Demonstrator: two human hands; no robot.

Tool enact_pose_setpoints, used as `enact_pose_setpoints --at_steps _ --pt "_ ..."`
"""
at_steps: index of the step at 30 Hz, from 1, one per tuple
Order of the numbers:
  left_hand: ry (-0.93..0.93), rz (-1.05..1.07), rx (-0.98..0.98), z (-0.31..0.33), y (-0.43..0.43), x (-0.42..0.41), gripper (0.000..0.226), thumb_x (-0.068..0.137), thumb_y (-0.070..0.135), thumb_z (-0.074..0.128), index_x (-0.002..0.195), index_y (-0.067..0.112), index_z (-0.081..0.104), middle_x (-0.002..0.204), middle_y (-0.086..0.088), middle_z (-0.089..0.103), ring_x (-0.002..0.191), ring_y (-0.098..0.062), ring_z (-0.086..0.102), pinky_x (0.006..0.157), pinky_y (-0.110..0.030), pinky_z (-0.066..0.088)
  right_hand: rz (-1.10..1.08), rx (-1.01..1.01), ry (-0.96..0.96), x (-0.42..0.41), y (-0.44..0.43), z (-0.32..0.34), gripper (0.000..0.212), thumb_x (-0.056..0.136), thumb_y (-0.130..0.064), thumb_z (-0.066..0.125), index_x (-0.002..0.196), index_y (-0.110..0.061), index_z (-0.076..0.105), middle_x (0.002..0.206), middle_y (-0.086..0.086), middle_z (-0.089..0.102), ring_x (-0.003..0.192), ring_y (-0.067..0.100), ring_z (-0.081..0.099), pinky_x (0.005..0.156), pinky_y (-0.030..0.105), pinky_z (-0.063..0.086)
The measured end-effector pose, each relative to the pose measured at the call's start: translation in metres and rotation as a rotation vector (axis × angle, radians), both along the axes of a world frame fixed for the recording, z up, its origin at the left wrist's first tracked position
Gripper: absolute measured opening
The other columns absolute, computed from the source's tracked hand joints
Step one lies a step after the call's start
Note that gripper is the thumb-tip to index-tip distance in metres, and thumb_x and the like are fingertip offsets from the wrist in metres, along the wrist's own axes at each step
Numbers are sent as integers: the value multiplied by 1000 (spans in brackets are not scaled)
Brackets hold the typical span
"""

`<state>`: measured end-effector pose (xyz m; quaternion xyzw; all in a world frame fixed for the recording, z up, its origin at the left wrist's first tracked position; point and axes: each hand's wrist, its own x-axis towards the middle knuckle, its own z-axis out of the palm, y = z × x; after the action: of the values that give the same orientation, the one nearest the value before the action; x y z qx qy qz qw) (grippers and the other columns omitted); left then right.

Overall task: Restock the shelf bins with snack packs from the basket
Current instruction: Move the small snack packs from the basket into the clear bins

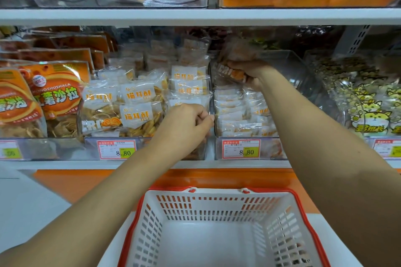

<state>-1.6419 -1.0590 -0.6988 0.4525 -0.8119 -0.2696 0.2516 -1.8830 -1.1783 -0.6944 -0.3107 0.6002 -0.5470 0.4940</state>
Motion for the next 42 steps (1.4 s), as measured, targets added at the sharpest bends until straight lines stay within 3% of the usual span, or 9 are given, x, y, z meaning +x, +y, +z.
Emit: enact_pose_setpoints --at_steps 5,8,10,14,21,26,31,36,42 --pt "-3 -1 -3 0 1 1 27 96 30 53 77 15 65 69 2 70 62 -8 66 69 -37 57 90 12 600 -4 -12 10 71 70 -26 83 130 -6 49 120 0 60 99 13 58 49 9 46" --pt "-11 -3 2 1 1 1 26 96 29 53 77 15 64 70 1 70 64 -10 67 70 -38 57 140 0 672 4 -16 11 107 54 -20 90 144 -10 33 134 3 54 120 22 53 77 26 56" --pt "-23 -5 -6 1 0 1 26 96 30 53 78 15 64 71 1 70 66 -12 66 70 -38 56 191 26 665 9 -19 4 117 48 -24 91 146 -14 27 134 4 53 121 24 53 85 37 56" --pt "-36 -7 -19 1 0 1 27 95 32 53 80 13 65 73 0 70 68 -13 66 70 -39 56 193 -24 684 14 -15 -5 98 64 -24 86 145 -15 32 127 -3 54 114 18 54 66 20 51" --pt "-14 -9 6 0 1 2 25 96 30 52 80 16 65 71 0 70 65 -12 67 70 -38 56 130 -173 532 3 -1 -6 89 68 -7 83 139 -13 30 118 -3 54 110 13 53 94 28 49" --pt "-13 -1 2 0 1 1 26 96 30 52 79 15 65 70 -1 70 65 -14 67 70 -38 56 165 -48 550 14 -16 -1 98 66 6 66 149 -14 18 124 4 52 104 23 56 48 19 50" --pt "-8 -2 0 -1 2 2 25 95 30 53 78 16 65 71 0 69 65 -12 66 70 -38 56 71 -86 520 18 -25 -2 86 61 12 61 140 -5 30 117 10 55 95 24 58 42 17 45" --pt "-21 -7 -22 -1 2 3 26 95 31 52 76 18 64 71 1 69 65 -11 66 69 -37 56 -72 -13 674 3 -29 -15 77 59 -2 77 131 -9 51 123 10 60 109 27 61 80 36 57" --pt "-7 -4 -23 0 3 3 25 95 29 53 80 13 66 73 0 70 67 -13 66 71 -39 56 -163 96 657 3 -17 -15 82 71 -17 81 139 -8 38 139 10 46 124 25 50 93 28 46"
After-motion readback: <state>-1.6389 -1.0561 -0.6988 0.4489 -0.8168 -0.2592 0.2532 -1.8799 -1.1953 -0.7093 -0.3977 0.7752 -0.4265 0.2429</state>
